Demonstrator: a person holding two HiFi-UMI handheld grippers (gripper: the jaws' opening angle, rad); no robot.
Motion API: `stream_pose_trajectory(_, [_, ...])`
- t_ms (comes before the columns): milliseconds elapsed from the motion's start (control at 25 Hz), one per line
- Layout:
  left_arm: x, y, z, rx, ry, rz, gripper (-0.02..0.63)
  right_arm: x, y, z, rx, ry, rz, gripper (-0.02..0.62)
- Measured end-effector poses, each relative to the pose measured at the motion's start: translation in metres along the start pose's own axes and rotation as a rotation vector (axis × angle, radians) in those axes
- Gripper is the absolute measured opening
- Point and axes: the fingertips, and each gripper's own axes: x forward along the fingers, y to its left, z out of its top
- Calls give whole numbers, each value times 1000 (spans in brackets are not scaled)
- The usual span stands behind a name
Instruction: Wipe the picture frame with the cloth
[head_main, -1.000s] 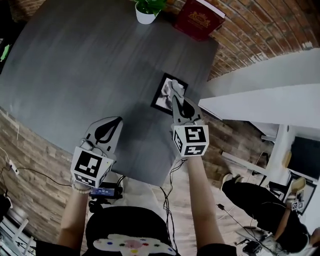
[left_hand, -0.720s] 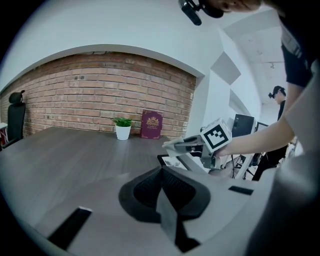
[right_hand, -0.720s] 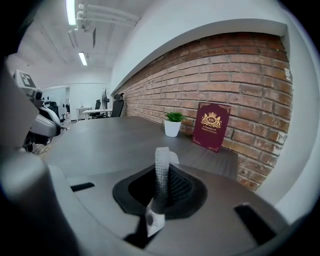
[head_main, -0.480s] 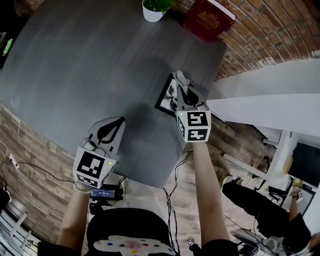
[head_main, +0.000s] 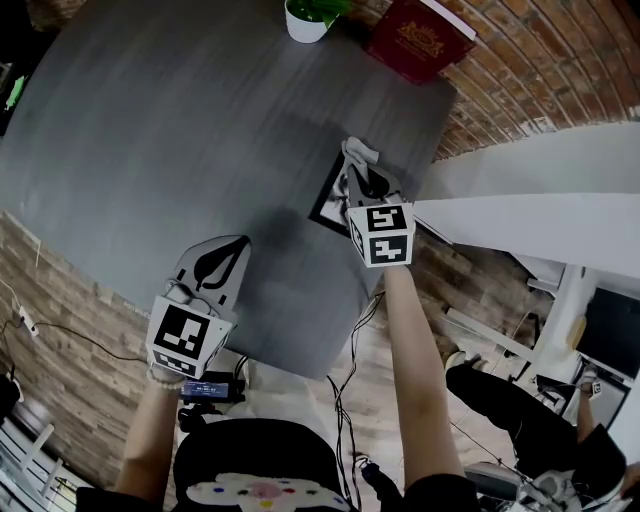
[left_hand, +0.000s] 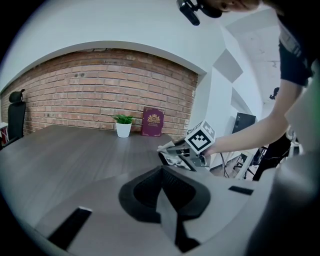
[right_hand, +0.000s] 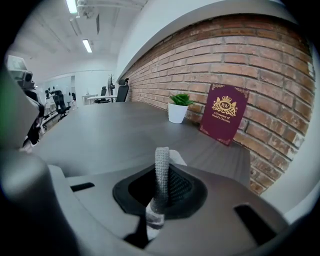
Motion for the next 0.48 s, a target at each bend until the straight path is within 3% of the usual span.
stream_pose_trajectory(480, [4, -1, -1, 15, 11, -12, 9, 18, 11, -12, -62, 80, 65, 25])
